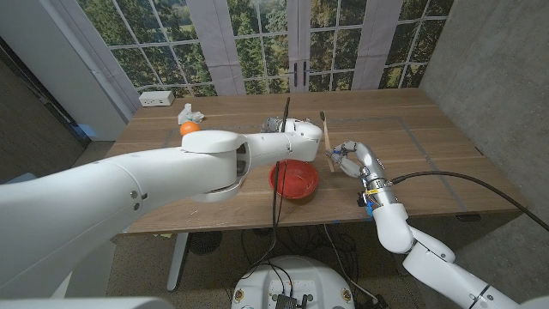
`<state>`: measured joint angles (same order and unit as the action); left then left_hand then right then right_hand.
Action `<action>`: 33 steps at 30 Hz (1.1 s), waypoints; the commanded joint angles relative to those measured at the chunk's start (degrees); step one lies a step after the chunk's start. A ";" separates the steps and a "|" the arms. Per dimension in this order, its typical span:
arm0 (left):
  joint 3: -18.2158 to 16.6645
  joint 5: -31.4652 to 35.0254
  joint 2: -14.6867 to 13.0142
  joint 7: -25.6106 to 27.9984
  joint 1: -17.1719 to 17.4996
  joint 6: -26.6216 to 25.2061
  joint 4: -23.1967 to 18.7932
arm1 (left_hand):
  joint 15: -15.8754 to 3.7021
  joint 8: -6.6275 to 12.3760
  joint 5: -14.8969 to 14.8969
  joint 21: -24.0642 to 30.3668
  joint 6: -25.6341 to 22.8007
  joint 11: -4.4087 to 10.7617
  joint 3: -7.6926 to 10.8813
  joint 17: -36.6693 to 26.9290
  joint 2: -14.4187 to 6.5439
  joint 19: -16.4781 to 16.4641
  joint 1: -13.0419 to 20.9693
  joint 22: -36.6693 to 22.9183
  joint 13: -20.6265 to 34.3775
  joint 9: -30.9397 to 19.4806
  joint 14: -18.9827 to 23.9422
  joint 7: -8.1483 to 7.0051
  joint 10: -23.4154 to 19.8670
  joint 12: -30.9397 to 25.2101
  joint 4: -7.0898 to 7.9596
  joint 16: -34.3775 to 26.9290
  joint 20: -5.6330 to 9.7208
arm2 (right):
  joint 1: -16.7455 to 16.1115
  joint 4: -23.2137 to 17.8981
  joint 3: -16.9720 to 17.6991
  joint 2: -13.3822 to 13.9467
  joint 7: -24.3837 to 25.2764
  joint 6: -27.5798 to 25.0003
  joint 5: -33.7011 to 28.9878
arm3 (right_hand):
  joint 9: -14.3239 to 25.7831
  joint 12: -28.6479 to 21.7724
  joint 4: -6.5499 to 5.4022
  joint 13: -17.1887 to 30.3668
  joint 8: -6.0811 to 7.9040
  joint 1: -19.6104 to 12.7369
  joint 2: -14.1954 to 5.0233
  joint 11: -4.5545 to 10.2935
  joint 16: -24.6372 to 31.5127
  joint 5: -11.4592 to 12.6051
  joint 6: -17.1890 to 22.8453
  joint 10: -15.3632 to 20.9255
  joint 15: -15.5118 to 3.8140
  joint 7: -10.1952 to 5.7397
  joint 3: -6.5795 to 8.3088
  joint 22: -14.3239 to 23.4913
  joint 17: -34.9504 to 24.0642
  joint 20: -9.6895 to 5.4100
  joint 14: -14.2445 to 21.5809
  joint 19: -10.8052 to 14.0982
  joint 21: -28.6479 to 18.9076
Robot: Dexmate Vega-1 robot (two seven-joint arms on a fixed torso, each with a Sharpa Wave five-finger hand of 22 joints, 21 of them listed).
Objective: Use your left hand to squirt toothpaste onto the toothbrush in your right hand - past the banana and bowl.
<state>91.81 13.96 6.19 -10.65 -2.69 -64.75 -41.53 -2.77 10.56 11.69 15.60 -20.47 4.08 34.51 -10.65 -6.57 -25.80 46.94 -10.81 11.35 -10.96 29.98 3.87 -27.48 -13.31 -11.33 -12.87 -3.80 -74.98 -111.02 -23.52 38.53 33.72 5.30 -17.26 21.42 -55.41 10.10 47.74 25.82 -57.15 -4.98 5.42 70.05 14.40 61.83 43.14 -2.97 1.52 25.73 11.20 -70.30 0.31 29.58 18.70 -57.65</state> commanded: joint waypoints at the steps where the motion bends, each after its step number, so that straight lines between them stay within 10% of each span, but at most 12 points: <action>1: -5.73 -1.35 -5.56 -2.25 0.86 2.67 -6.25 | -3.53 0.38 0.22 0.60 -0.18 0.42 0.70 -0.25 -0.83 -0.85 3.30 -0.31 0.30 -0.19 2.11 -0.43 -0.71 0.22 -0.04 -0.55 1.12 | 0.83 -0.93 -0.61 -0.02 -0.86 -1.97 -0.51 | 0.11 -0.28 -0.45 0.27 0.11 -0.23 -0.64 0.15 0.51 0.18 1.11 -0.13 -9.09 -0.60 1.02 -0.01 -0.04 -0.11 -0.12 -0.24 -0.45; 10: -22.09 -6.74 -16.94 8.77 8.70 4.98 -23.67 | -7.96 3.69 -0.50 5.00 -12.21 3.93 -2.66 -0.47 -0.97 -9.40 4.34 -0.98 0.42 -0.80 13.98 0.09 -12.81 -3.70 1.60 -4.63 3.90 | 1.73 -1.50 -1.43 0.03 -1.46 -3.32 -1.19 | 0.13 -0.28 -0.46 0.07 0.00 -0.14 -0.61 0.18 0.55 0.17 1.16 -0.20 -9.10 -0.56 1.21 -0.02 -0.01 -0.08 -0.13 -0.31 -0.64; 20: -27.32 -7.48 -19.19 17.22 12.91 6.08 -27.10 | -10.92 5.39 -0.23 9.18 -20.29 6.11 -2.16 -1.88 -2.36 -14.69 10.08 -1.76 1.36 -1.91 21.96 -1.10 -22.01 -6.73 -0.05 -7.99 6.84 | 2.38 -1.65 -2.08 -0.02 -1.79 -4.52 -1.33 | 0.18 -0.48 -0.47 0.07 -0.12 -0.01 -0.54 0.20 0.63 0.12 1.23 -0.19 -9.08 -0.57 1.42 -0.05 0.00 -0.17 -0.12 -0.38 -0.85; 33: -30.92 -8.15 -22.04 21.83 15.18 5.90 -31.58 | -10.93 5.30 -0.32 9.89 -20.55 6.22 -2.69 -2.28 -1.76 -14.86 11.63 -1.97 1.65 -2.30 22.42 -1.35 -22.34 -6.82 0.09 -8.45 7.05 | 3.32 -1.94 -3.14 -0.39 -1.97 -6.04 -1.62 | 0.28 -0.56 -0.43 -0.20 -0.26 0.03 -0.51 0.30 0.69 0.08 1.33 -0.19 -9.11 -0.61 1.73 -0.08 0.09 -0.19 -0.16 -0.49 -1.15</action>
<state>64.62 5.89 -13.31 5.76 10.27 -58.63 -68.86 -7.45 15.90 11.06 25.08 -39.94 7.98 31.93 -12.91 -8.30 -40.36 57.81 -12.69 12.81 -13.04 52.53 1.63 -47.40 -20.20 -11.33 -20.87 3.39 -72.40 -112.61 -25.82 38.43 31.96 0.56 -18.61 21.38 -55.66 10.35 47.47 25.21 -57.16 -4.99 5.30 70.36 14.19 61.82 43.06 -2.97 1.50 25.98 10.91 -70.01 -0.01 29.58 18.38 -58.53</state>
